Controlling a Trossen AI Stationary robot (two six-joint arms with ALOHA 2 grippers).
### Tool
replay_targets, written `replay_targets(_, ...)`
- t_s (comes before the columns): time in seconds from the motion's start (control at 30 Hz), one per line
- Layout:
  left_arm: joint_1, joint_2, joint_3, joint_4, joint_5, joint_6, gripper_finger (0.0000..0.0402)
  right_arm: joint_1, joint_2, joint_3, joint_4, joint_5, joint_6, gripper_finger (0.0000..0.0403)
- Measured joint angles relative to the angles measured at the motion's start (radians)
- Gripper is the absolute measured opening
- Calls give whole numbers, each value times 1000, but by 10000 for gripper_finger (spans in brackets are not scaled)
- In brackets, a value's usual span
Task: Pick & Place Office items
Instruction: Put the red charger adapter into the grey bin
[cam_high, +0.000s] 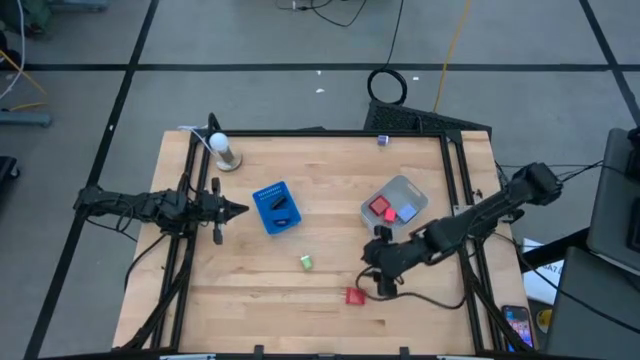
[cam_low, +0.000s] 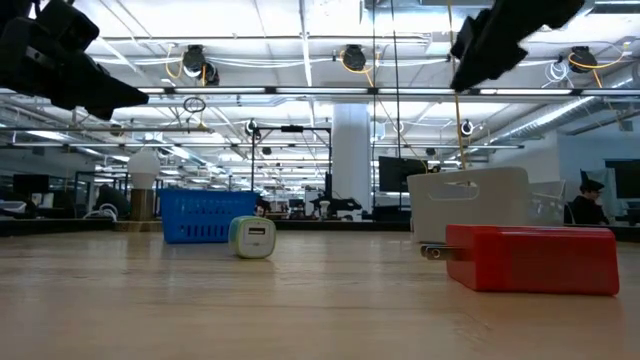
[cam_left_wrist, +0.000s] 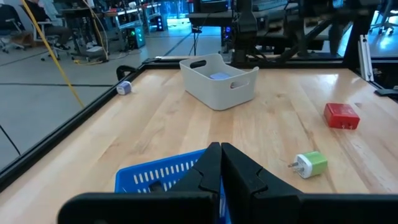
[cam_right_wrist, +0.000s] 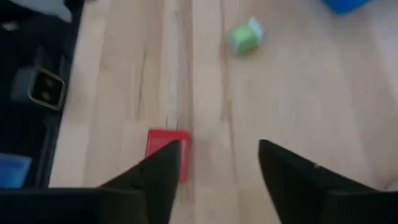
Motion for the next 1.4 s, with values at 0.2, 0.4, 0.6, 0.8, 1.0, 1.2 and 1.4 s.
replay_targets(0.2,0,0,0,-4,0,-8,15,20,98,2,1,-26,38,279)
replay_targets(0.4,0,0,0,-4,0,-8,15,26,105,3,23,-23,30,290)
replay_targets(0.6,0,0,0,3,-13,-7,15,34,105,3,34,-26,16,290)
replay_targets(0.8,0,0,0,3,-25,-13,15,65,105,3,34,-25,28,290)
replay_targets(1.0,0,0,0,5,-25,-13,15,95,105,3,55,-21,41,290)
replay_targets(1.2,0,0,1,5,-24,-13,15,116,105,3,48,4,83,290)
replay_targets(1.4,0,0,1,5,-23,-21,15,130,128,3,48,2,101,290)
